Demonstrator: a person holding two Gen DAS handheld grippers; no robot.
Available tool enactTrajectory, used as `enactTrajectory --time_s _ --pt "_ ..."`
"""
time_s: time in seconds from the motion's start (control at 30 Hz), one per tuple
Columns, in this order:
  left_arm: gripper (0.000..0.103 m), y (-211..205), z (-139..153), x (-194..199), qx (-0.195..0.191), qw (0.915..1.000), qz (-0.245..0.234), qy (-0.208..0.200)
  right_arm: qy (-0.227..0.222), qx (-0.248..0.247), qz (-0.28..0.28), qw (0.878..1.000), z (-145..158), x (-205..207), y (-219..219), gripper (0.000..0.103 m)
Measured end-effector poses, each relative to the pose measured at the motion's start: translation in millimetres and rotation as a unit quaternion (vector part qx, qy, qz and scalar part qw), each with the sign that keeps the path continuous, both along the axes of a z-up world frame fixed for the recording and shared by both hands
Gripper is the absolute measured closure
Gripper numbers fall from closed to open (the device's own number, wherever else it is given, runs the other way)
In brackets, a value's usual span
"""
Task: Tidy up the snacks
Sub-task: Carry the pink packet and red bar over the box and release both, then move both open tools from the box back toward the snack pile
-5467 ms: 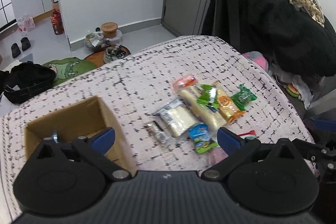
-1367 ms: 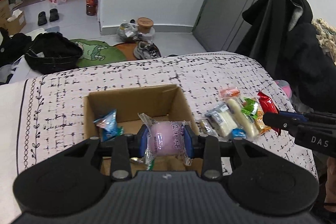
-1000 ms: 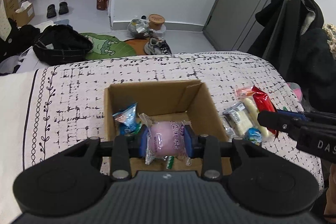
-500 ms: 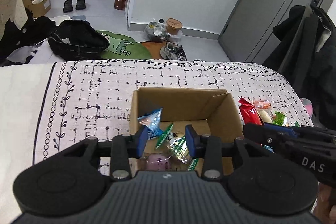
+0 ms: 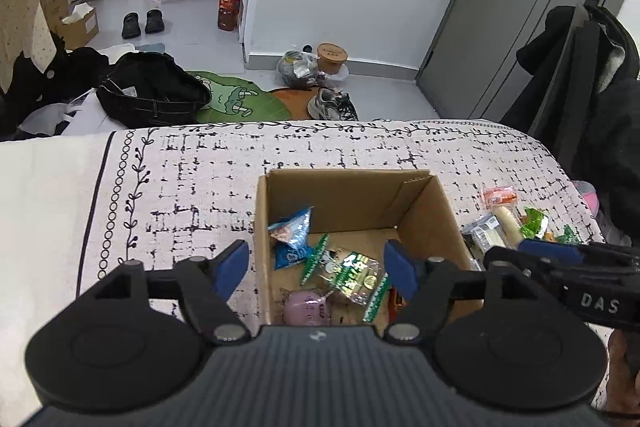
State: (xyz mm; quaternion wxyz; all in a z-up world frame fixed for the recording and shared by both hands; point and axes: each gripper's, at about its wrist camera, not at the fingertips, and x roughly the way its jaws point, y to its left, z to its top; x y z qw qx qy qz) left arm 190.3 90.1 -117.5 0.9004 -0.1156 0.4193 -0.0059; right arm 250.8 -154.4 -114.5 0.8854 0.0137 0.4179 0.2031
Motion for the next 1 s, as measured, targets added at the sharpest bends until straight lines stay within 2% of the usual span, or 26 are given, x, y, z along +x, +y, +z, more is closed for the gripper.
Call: enactTrajectory --time_s 0.17,0.23,0.4,0.53,0.73,0.87,1.0 --pt "0.025 -10 3 -5 -0.001 0.9999 -0.015 -0.005 0.003 -0.008 -0.009 1.000 3 -9 -21 0.034" --pt "0.024 -14 4 -9 0.004 0.9998 -0.019 -0.008 0.001 -0.010 -0.010 1.000 5 -12 -28 0.027" --pt "0.016 -22 7 -17 0.005 0.9990 -0.037 -0.022 -0.002 -0.010 -0.019 1.000 9 -22 -45 0.018" --pt "0.012 -29 8 -19 0.018 0.9979 -0.058 -0.020 -0.002 -0.013 -0.029 1.000 9 -28 -57 0.012" --pt "0.008 -40 10 -27 0.015 0.9955 -0.094 -0.003 -0.005 -0.013 -0.047 0.999 11 -40 -80 0.002" --pt "0.008 -50 15 -31 0.012 0.9948 -0.101 -0.004 -0.013 -0.007 -0.063 0.998 15 -48 -99 0.000" --pt "0.007 -67 22 -30 0.010 0.9926 -0.120 -0.017 -0.023 -0.022 -0.081 0.996 17 -55 -117 0.000"
